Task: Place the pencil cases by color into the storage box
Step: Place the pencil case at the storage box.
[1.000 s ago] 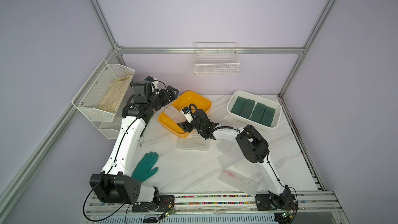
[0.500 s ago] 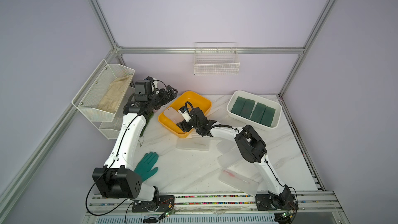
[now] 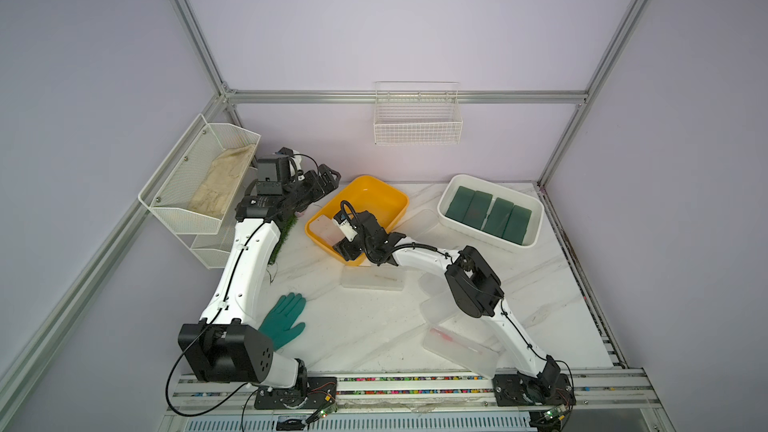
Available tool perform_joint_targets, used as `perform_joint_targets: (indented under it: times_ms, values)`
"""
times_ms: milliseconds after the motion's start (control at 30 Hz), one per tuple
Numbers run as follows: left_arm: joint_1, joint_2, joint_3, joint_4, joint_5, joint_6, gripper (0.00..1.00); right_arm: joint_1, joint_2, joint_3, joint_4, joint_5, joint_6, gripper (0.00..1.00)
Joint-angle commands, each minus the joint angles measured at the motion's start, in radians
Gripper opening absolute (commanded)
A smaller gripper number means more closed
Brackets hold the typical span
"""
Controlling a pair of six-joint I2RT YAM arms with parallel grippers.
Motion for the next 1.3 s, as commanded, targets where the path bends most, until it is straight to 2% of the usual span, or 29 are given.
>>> perform_joint_targets:
  times_ms: [0,233,500,867,1033,1267]
  values:
    - [0.01,0.006,0.076,0.04,0.022,0.026,1.0,-0.002,0.02,0.044,-0.038,0.024,0.002,0.6]
    - [0.015,0.008,0.072,0.05,0.033,0.026,1.0,-0.001,0.051,0.101,-0.089,0.03,-0.028,0.62]
    - [0.028,0.007,0.072,0.055,0.038,0.028,1.0,-0.002,0.082,0.17,-0.14,-0.024,-0.076,0.68]
    - [0.045,0.008,0.078,0.055,0.055,0.025,1.0,-0.003,0.077,0.176,-0.126,-0.103,-0.077,0.86]
    - [0.05,0.005,0.076,0.047,0.055,0.027,1.0,-0.018,0.037,0.177,-0.104,-0.139,-0.059,0.91]
    - [0.056,-0.005,0.062,0.01,0.05,0.051,1.0,-0.057,-0.099,0.115,-0.032,-0.169,-0.043,0.93]
